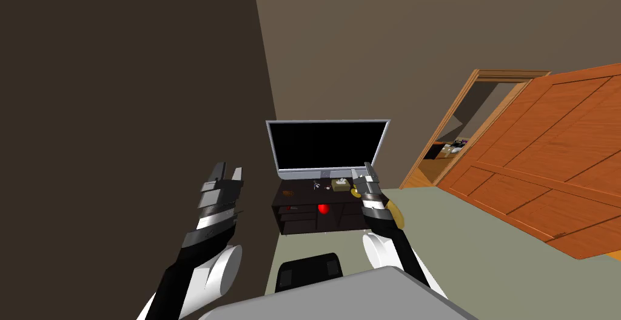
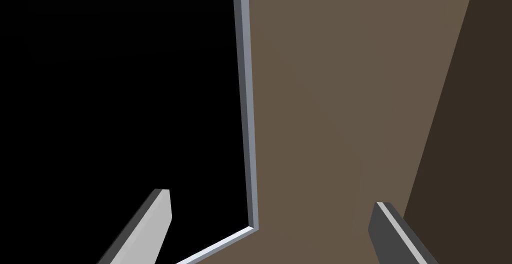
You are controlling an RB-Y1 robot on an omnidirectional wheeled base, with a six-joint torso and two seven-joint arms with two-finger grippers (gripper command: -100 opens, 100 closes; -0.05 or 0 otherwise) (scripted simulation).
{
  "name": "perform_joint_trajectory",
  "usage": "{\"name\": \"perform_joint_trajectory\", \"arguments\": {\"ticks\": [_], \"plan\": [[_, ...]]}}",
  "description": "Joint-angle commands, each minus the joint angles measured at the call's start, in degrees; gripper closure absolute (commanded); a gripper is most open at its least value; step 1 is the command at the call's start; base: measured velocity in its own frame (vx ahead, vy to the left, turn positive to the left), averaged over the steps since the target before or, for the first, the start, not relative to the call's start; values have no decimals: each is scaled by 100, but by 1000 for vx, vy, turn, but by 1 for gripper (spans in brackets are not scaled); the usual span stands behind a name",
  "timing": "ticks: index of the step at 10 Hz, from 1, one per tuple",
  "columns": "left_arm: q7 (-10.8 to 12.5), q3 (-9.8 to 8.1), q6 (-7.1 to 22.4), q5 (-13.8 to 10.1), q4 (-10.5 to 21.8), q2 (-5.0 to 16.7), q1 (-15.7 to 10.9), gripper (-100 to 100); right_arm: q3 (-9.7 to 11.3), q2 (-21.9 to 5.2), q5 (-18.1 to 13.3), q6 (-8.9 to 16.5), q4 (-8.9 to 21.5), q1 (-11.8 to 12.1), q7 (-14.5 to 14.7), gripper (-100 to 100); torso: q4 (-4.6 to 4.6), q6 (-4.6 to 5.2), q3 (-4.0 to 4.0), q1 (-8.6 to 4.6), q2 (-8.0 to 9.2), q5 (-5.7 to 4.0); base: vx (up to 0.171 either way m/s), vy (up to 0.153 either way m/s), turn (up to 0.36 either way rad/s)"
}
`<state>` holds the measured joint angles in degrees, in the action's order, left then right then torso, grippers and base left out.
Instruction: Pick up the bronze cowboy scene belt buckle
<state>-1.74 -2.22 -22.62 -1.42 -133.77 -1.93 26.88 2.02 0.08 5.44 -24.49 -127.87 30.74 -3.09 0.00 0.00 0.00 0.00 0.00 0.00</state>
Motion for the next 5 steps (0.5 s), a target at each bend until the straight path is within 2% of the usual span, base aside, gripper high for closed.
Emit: {"name": "perform_joint_trajectory", "arguments": {"ticks": [1,5], "plan": [[0,-21,144,-6,112,200,-123,-100,0,0,0,0,0,0,0,0,0,0,0,0,0,0,2,7,25],[3,-90,655,-22,536,599,-548,-100,0,0,0,0,0,0,0,0,-1,0,-2,9,-3,2,3,17,22]]}}
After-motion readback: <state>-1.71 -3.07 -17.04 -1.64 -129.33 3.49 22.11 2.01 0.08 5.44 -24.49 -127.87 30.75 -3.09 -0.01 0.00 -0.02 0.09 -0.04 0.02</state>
